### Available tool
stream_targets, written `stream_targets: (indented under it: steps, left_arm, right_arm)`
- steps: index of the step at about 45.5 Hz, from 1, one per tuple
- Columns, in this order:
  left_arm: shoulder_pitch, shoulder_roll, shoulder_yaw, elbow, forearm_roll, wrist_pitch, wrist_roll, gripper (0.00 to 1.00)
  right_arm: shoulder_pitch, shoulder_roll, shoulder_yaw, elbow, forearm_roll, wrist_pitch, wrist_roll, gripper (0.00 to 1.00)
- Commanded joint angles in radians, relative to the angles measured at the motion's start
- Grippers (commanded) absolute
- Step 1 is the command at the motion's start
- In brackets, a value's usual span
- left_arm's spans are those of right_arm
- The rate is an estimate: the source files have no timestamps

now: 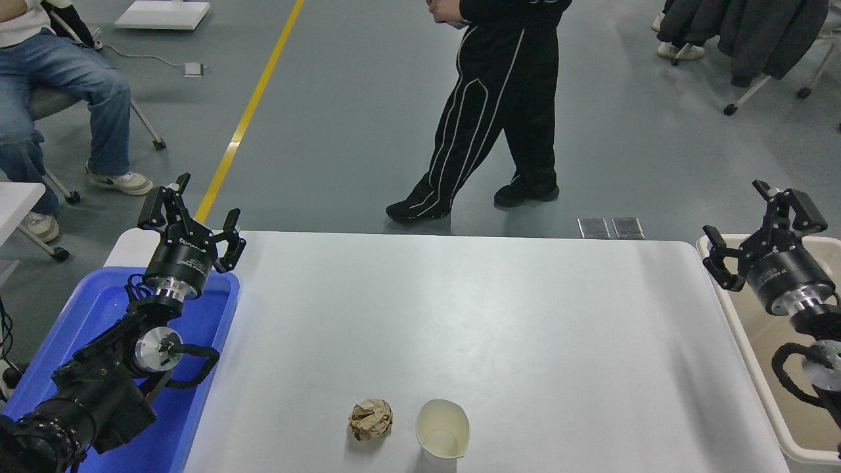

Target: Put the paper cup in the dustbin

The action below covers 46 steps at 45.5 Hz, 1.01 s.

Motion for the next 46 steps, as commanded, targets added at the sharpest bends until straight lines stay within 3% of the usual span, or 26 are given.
stream_targets:
  steps: [1, 46]
  left_arm:
    - [0.000, 0.000, 0.000, -0.001, 0.000, 0.000, 0.000, 1.00]
    - [0.000, 0.000, 0.000, 0.001, 0.000, 0.000, 0.000, 1.00]
  right_arm:
    - [-0.002, 0.000, 0.000, 0.000, 0.000, 0.000, 0.000, 0.99]
    - [0.015, 0.003, 0.011, -0.113, 0.041, 0.002, 0.002, 0.99]
